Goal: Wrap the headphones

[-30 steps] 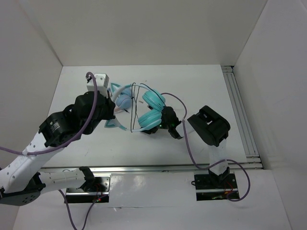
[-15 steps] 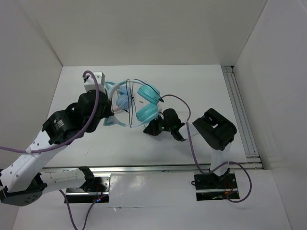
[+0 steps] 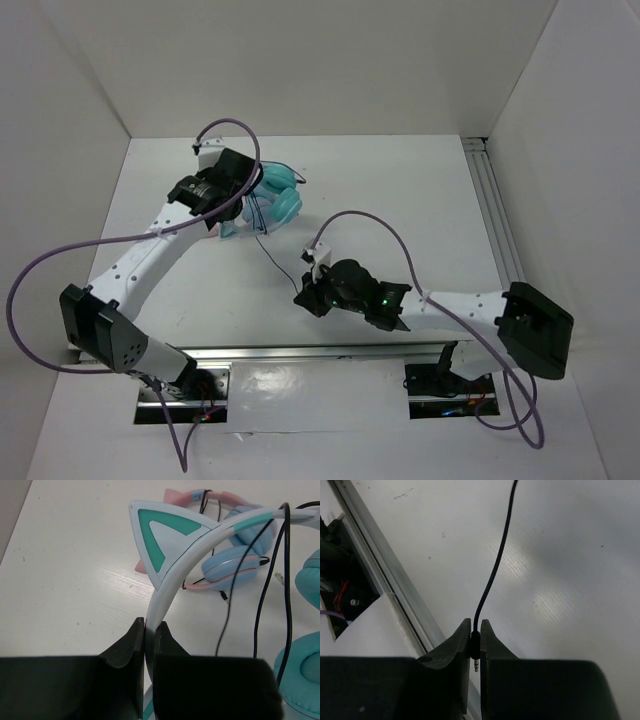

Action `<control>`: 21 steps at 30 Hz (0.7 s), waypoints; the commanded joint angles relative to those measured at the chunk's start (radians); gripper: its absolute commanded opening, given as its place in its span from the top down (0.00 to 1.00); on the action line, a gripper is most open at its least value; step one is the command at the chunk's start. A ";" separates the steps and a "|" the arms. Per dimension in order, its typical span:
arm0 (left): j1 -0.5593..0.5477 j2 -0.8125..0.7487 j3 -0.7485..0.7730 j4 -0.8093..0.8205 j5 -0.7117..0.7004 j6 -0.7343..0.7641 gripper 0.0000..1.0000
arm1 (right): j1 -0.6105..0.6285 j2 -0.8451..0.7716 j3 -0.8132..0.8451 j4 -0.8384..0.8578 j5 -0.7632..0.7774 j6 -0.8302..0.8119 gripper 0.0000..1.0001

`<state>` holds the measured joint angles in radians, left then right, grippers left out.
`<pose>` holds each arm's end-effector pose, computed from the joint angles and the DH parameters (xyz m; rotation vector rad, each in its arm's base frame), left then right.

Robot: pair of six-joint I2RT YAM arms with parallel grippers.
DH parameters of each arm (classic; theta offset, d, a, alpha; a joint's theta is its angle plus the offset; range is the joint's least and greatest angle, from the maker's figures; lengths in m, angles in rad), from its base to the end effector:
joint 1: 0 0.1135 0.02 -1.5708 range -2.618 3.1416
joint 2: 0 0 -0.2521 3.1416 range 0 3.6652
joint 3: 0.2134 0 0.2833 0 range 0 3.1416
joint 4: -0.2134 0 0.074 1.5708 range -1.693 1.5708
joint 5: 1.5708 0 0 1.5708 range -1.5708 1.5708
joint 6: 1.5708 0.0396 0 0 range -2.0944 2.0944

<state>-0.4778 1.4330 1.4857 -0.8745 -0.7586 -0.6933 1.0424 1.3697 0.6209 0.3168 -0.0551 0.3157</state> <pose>0.3044 -0.1269 0.3625 -0.5569 2.0673 0.2432 0.1576 0.2744 0.1684 -0.7903 1.9730 0.8999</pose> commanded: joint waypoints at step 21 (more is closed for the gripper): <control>-0.189 0.181 -0.060 0.132 0.134 0.244 1.00 | -0.097 -0.330 0.324 -0.535 0.256 -0.263 1.00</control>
<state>-0.6033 1.6783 1.4258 -0.8555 -0.6846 -0.5884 0.9997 1.0336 0.8944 -0.1810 0.1730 0.1375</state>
